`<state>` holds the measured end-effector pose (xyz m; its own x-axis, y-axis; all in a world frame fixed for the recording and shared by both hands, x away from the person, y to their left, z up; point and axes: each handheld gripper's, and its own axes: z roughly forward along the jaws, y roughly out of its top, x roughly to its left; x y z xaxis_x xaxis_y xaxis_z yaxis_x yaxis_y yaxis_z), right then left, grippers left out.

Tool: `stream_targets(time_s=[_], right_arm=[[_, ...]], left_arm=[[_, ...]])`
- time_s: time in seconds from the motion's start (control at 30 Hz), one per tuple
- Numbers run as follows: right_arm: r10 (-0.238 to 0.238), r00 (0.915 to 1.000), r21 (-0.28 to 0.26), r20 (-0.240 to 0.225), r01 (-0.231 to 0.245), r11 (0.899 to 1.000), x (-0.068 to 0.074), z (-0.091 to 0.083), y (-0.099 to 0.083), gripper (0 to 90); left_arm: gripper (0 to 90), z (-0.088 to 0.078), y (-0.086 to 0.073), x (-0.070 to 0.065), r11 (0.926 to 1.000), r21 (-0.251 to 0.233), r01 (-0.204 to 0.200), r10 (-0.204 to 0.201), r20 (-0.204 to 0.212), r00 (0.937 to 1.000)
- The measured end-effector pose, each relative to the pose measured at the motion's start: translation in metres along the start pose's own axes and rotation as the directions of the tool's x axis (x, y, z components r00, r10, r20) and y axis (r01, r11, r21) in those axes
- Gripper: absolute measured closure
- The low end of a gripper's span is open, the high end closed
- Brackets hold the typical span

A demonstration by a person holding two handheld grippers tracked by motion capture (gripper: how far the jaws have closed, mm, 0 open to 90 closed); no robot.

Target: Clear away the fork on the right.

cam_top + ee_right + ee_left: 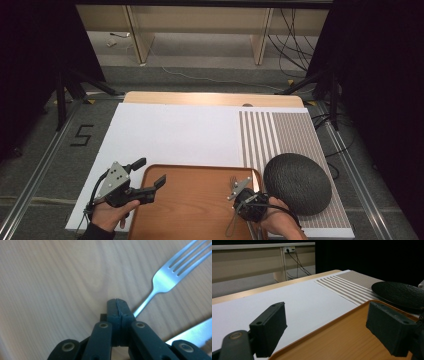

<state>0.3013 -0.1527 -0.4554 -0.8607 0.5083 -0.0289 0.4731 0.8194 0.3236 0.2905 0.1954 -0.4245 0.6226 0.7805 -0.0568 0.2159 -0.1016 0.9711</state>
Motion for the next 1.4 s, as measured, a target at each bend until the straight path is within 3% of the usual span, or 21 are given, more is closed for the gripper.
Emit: stream_targets(time_s=[0.37, 1.13, 1.33, 1.4], right_arm=[[0.041, 0.9992, 0.020, 0.004, -0.041, 0.999, -0.010, -0.003, -0.008, 90.0], [0.058, 0.9982, 0.017, -0.016, -0.058, 0.998, -0.016, -0.007, -0.015, 90.0], [0.090, 0.9947, -0.048, -0.051, -0.092, 0.995, -0.022, -0.015, -0.018, 75.7], [0.119, 0.9911, -0.075, -0.060, -0.123, 0.990, -0.024, -0.018, -0.018, 69.3]], left_arm=[[15.9, 0.000, 0.000, 0.000, 1.0000, -0.001, 0.000, 0.000, 0.001, 1.0000], [15.9, 0.000, 0.000, 0.000, 1.0000, -0.003, 0.001, -0.001, 0.000, 1.0000], [15.9, 0.000, 0.000, 0.000, 1.0000, -0.001, 0.001, -0.001, 0.000, 1.0000], [15.9, 0.000, 0.000, 0.000, 1.0000, -0.001, 0.001, -0.001, 0.000, 1.0000]])
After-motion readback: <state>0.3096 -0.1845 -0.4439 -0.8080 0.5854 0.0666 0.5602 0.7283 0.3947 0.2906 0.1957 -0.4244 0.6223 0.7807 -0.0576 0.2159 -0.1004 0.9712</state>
